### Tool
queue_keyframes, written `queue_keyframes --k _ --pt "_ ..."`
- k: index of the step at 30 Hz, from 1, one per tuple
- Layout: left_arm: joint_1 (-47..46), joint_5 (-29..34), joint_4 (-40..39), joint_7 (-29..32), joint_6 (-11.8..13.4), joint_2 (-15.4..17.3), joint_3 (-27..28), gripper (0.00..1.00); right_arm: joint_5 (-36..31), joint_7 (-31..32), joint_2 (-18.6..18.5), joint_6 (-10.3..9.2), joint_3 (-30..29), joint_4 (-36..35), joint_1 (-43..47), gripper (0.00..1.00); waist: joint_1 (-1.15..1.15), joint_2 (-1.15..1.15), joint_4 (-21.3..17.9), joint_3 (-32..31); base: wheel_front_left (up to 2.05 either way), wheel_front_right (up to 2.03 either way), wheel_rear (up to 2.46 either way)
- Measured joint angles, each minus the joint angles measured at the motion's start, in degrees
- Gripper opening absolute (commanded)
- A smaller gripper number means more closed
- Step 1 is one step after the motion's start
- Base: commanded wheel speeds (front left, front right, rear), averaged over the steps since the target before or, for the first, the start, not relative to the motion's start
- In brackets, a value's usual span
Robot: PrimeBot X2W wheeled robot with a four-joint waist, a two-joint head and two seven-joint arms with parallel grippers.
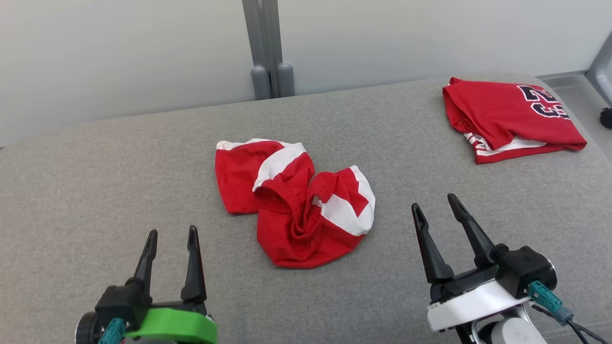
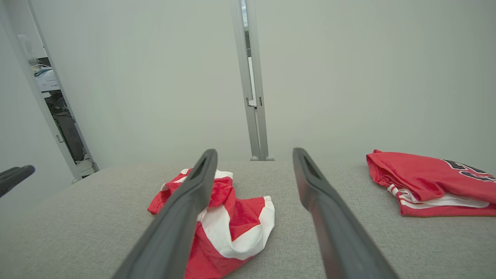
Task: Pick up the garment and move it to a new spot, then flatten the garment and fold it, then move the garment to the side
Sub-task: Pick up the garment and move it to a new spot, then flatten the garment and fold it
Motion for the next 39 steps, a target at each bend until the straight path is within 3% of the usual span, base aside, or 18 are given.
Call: queue_keyframes --k 7,14,39 --pt "8.78 8.13 -6.51 -0.01 -3.08 -4.14 7.45 1.00 -0.24 0.00 0.30 0.00 -1.38 -0.07 2.88 1.00 0.00 0.00 1.66 -1.75 0.00 0.00 0.00" --pt "11.50 10.94 -8.57 -0.01 -5.73 -5.32 9.35 1.00 -0.64 0.00 0.67 0.00 -1.86 0.38 4.37 1.00 0.00 0.00 2.61 -1.69 0.00 0.00 0.00" --pt "11.56 12.01 -8.87 -0.01 -4.24 -5.37 7.56 1.00 -0.65 0.00 0.73 0.00 -1.69 1.25 4.57 1.00 0.00 0.00 2.85 -1.97 0.00 0.00 0.00"
